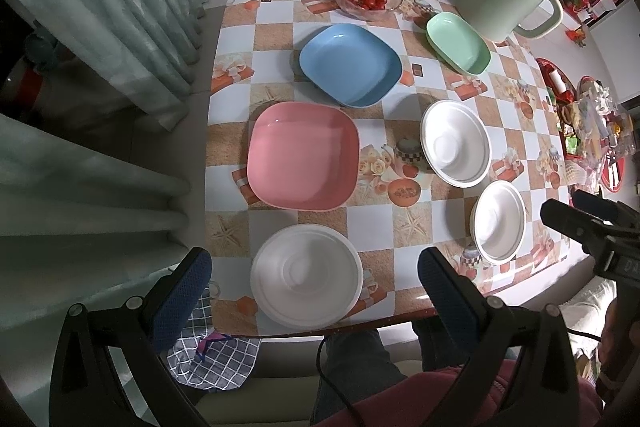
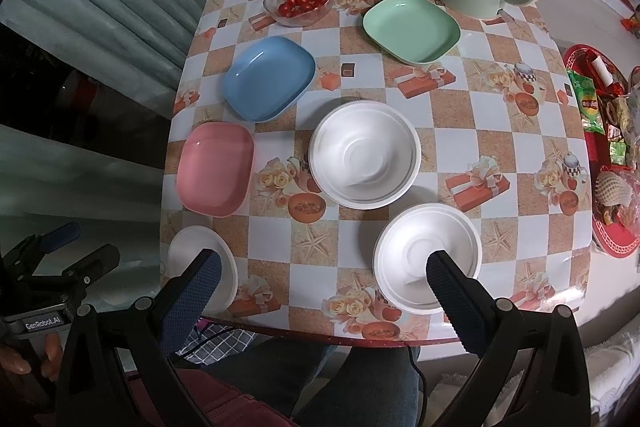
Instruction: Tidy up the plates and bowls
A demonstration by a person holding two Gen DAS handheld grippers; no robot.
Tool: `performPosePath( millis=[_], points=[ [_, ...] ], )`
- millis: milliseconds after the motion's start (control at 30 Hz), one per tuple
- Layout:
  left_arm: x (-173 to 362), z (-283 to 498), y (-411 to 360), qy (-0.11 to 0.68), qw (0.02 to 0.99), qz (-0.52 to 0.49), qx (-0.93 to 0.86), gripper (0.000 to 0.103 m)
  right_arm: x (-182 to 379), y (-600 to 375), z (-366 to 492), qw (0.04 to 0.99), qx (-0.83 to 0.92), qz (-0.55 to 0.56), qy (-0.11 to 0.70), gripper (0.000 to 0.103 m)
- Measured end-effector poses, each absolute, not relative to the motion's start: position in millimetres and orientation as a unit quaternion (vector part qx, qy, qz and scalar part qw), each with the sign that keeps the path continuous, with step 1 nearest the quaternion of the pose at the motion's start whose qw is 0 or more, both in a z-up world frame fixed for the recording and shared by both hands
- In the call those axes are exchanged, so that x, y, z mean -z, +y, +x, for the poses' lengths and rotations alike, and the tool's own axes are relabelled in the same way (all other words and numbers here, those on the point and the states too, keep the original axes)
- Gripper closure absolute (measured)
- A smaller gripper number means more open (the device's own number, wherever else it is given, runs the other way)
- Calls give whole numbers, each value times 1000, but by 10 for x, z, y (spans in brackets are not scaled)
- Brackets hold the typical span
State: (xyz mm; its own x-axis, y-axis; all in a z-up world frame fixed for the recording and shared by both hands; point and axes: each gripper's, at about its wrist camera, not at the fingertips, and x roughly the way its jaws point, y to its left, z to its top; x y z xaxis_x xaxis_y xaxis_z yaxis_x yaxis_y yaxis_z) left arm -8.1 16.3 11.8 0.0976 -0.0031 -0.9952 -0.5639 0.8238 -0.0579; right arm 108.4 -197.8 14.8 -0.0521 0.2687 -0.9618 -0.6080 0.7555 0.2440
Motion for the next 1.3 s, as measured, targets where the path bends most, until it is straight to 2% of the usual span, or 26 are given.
performPosePath(
  millis=[333, 400, 733, 1300],
  points=[
    [-64, -77, 117, 653, 699, -194, -219, 0, -69, -2019, 1119, 637, -343, -97, 683, 0],
    [-72, -48, 115, 672, 682, -175, -228, 0, -60, -2021, 1117, 635, -340, -97, 687, 0],
    [2, 44, 81, 666, 698, -178, -195, 0, 56, -2072, 1129, 645, -322, -98, 687, 0],
    [500, 506, -713, 702, 694, -121, -105, 0, 514, -2800, 1396, 638, -263, -100, 717, 0]
  ],
)
